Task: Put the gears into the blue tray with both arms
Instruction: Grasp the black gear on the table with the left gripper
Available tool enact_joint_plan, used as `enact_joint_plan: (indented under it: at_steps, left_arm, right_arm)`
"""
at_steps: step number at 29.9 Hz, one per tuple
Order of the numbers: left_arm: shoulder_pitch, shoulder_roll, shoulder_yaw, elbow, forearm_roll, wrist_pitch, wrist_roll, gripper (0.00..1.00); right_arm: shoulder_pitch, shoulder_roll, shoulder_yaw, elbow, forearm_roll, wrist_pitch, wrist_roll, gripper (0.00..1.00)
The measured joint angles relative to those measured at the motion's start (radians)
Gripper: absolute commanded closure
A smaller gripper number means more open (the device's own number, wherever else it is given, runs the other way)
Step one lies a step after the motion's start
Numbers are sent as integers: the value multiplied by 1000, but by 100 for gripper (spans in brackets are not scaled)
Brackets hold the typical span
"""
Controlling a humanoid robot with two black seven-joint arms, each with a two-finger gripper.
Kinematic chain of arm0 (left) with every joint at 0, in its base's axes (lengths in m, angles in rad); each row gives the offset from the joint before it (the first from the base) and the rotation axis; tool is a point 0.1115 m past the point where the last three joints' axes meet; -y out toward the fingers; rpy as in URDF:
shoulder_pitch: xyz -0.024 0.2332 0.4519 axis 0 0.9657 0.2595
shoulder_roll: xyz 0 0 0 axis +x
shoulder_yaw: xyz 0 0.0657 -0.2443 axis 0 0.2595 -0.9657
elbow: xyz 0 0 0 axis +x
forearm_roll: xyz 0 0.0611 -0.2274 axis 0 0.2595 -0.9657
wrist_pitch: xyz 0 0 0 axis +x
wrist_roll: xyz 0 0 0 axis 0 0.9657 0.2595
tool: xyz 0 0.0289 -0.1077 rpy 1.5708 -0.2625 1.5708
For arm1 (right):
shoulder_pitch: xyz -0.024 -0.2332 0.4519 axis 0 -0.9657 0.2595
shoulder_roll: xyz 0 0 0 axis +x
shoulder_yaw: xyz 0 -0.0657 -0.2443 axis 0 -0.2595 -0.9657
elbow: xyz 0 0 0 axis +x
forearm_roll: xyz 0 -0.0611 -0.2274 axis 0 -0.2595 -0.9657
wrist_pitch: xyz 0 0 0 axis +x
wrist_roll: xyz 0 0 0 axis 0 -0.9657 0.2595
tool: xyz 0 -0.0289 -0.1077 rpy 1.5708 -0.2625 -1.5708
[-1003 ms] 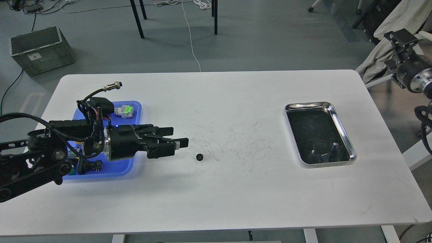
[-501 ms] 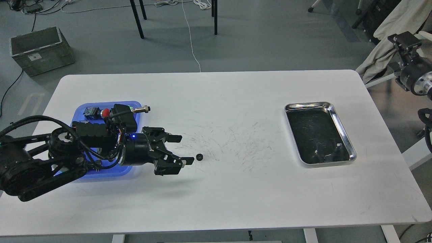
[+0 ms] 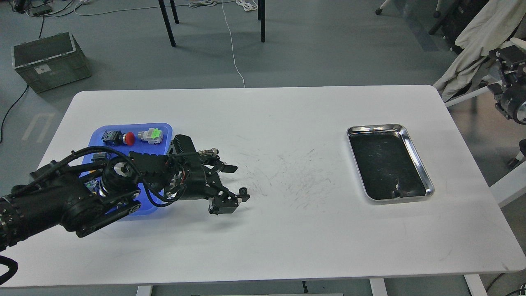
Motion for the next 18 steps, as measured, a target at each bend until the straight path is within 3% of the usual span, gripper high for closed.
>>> enact_joint_plan:
  at_steps: [18]
  left_arm:
    - [41,-55,0,74,4,19,0,37]
  right_arm:
    - [-2,-9,-11,0,0,2,0,4]
